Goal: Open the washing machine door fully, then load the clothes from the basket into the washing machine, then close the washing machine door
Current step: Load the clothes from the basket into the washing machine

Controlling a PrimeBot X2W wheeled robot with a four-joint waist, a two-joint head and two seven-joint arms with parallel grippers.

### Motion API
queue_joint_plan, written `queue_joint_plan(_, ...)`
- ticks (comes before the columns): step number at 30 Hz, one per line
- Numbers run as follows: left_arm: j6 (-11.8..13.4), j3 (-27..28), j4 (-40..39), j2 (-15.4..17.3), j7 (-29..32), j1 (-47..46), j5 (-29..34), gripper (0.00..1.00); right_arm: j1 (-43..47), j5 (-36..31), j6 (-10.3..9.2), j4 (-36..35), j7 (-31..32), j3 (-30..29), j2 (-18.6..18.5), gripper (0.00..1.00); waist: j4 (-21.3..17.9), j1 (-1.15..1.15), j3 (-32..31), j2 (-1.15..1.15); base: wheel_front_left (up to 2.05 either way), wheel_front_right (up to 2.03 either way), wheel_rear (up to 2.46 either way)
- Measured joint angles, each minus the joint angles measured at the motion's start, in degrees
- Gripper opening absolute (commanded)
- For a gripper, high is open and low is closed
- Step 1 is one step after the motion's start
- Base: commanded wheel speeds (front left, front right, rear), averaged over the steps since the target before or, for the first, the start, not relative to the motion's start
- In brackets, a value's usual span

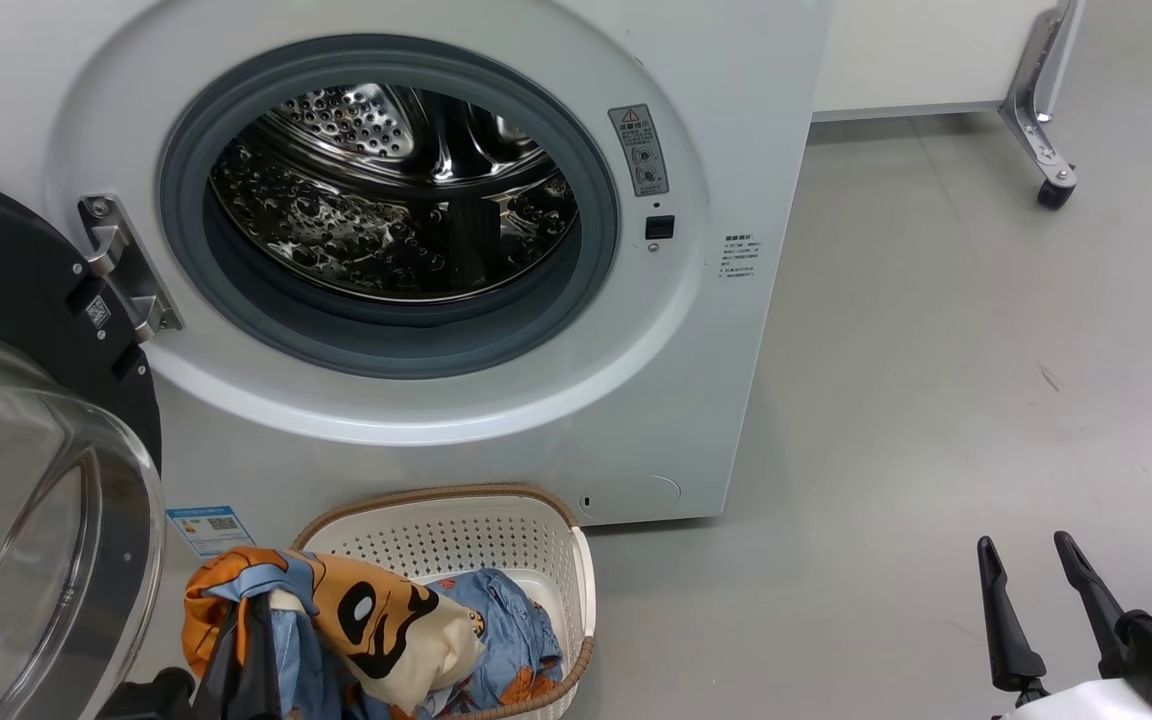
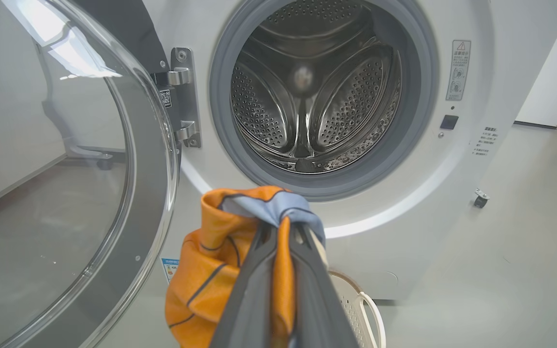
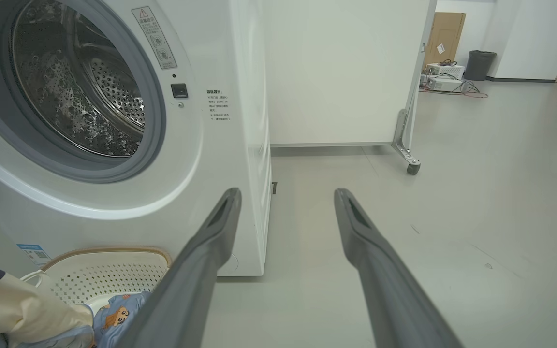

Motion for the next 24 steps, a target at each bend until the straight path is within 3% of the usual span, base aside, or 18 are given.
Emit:
queue_joint_plan(13,1.1,-0.6,-2.3,0.0,0.7,-4.6,1.0,0.00,-0.5,0.1,0.00,-0.2,0.0,1.6,2.3,1.00,-2.7,0.00,3.9,0.00,0.00,0.00,0.00)
queue_joint_plan(24,2.4,1.6,-5.3,2.1,2.2,-13.1,1.6,0.00,-3.6,0.5,0.00,-0.2,0.0,2.6,3.9,1.00,-7.4,0.00,8.6,0.00,0.00,0.00,0.00)
